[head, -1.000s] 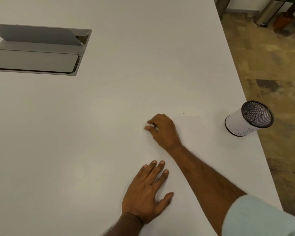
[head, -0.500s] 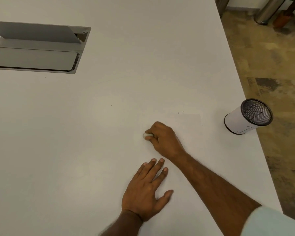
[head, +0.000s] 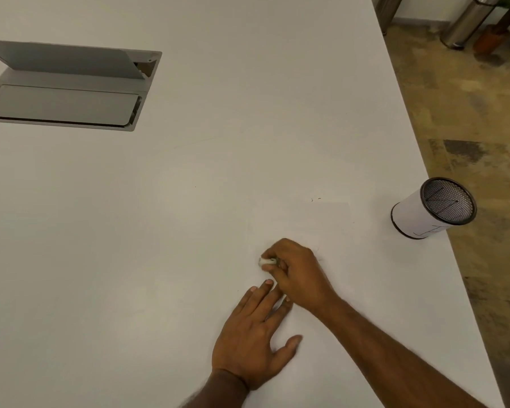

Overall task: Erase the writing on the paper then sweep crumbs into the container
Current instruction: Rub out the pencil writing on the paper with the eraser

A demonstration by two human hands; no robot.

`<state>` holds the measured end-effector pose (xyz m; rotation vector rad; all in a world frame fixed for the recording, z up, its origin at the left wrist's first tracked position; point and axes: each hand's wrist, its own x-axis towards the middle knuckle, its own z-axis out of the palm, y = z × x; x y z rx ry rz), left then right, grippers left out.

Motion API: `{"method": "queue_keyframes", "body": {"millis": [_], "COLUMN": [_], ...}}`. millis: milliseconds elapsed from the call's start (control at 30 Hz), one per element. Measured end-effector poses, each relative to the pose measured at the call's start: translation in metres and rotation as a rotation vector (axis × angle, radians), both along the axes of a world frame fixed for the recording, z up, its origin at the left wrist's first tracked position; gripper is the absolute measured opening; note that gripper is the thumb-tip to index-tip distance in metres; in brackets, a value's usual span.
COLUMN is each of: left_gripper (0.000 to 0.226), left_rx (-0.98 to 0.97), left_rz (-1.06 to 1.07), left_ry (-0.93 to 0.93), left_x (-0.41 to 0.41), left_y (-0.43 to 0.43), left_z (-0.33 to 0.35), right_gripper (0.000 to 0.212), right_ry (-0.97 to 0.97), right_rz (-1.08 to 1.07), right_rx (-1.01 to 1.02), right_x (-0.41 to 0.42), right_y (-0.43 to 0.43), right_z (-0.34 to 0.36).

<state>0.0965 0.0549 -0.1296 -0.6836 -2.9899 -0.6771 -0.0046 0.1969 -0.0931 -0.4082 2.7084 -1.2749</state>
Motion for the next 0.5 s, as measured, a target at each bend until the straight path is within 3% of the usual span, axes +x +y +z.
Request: {"method": "queue_keyframes", "body": {"millis": [233, 367, 500], "left_gripper": [0.062, 0.063, 0.062], "left_rx": [-0.012, -0.019, 0.004], "left_rz": [0.006, 0.01, -0.003], "left_ry": [-0.012, -0.024, -0.004], "left_x": [0.0, 0.001, 0.0], "left_y": [0.0, 0.001, 0.0], "left_z": [0.002, 0.001, -0.001], "right_gripper": [0.008, 0.005, 0.011], "right_ry": [0.167, 0.076, -0.009], "right_rz": [-0.077, -0.169, -0.142], "right_rx": [0.094, 0.049, -0.008], "right_x": [-0.076, -0.082, -0.031], "right_y": [-0.014, -0.016, 0.006], "right_z": [-0.003, 0.003, 0.012]}}
